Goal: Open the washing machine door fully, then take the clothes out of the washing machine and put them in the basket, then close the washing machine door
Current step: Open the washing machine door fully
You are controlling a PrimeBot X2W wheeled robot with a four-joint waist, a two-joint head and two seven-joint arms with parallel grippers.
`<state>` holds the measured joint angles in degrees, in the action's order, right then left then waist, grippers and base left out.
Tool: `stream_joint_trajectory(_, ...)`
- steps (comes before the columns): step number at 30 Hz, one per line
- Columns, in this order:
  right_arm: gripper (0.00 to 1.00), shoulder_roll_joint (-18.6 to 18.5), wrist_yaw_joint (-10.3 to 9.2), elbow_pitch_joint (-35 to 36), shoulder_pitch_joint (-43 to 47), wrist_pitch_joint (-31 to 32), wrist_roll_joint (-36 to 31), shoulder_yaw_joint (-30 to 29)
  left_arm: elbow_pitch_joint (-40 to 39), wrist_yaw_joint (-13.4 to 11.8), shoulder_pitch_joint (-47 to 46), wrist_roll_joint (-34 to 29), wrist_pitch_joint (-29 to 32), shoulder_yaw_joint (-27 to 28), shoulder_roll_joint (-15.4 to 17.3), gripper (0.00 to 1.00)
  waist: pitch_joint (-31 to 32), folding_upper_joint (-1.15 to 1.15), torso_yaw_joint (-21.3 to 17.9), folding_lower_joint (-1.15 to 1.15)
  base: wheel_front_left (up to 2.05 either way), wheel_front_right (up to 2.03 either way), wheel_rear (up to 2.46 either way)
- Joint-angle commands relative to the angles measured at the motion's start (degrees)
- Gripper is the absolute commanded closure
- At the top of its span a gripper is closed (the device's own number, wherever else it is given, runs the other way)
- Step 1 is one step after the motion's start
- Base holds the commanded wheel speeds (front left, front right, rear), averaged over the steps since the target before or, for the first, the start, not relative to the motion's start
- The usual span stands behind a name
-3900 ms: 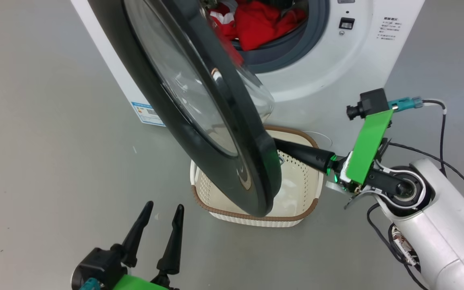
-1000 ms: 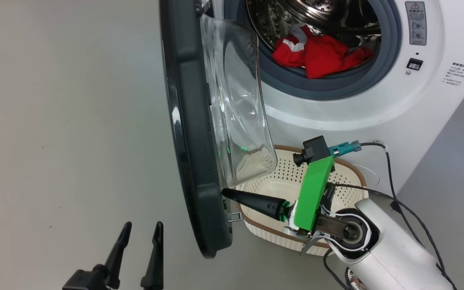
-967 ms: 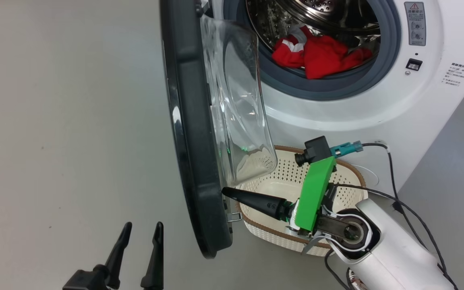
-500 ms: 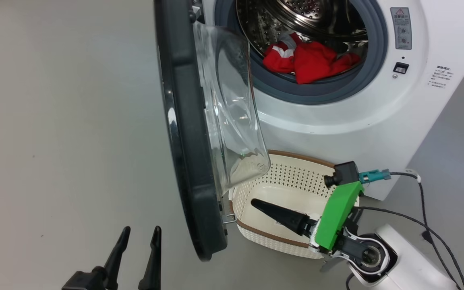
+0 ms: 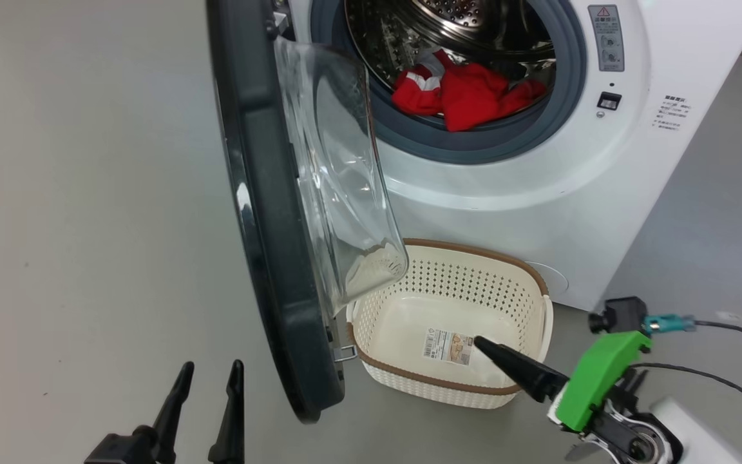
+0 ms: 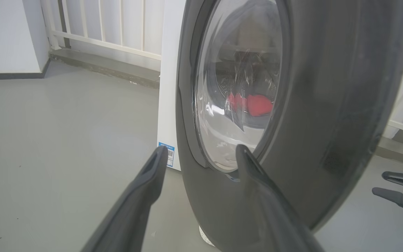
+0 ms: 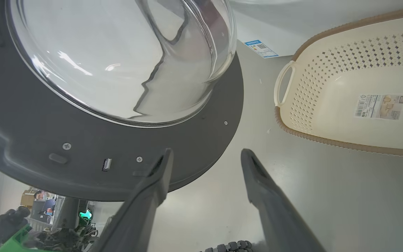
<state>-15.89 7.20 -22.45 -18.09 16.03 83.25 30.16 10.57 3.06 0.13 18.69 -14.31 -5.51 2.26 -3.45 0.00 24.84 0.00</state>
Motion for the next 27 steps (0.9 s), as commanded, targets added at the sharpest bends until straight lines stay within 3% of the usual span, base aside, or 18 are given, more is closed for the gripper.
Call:
stream_joint_trajectory(1,0.0,-1.42,0.29,1.17,0.86,-2.35,-1.23,0.23,-1.14,0.24,-1.16,-0.52,-0.69,2.23,0.62,0.0,0.13,0.0,-0.42,0.0,0.0,0.0,0.0)
stream_joint_trajectory(7,0.0,-4.28,0.29,1.34,2.56,-9.38,-4.37,0.53,-1.09,0.23,-0.81,-0.69,-0.69,2.66,0.62,0.0,0.34,0.0,-1.14,0.0,0.0,0.0,0.0)
stream_joint_trajectory(12,0.0,-7.36,0.29,1.03,3.06,-17.17,-10.72,3.79,-1.02,0.48,-0.44,-0.91,-0.69,3.29,0.62,0.0,0.58,0.0,-1.79,0.0,0.0,0.0,0.0)
stream_joint_trajectory(21,0.0,-9.55,0.29,-1.79,2.34,-28.82,-16.42,8.24,-0.83,0.78,-0.1,-1.31,-0.69,3.71,0.62,0.0,0.94,0.0,-2.17,0.0,0.0,0.0,0.0)
stream_joint_trajectory(24,0.0,-9.3,0.29,-2.75,2.16,-30.84,-20.04,7.01,-0.85,0.74,0.04,-1.27,-0.69,3.75,0.62,0.0,1.0,0.0,-2.2,0.0,0.0,0.0,0.0)
stream_joint_trajectory(27,0.0,-7.67,0.29,-2.01,2.98,-30.99,-24.04,2.01,-0.88,0.75,0.19,-1.21,-0.69,3.78,0.62,0.0,0.94,0.0,-2.24,0.0,0.0,0.0,0.0)
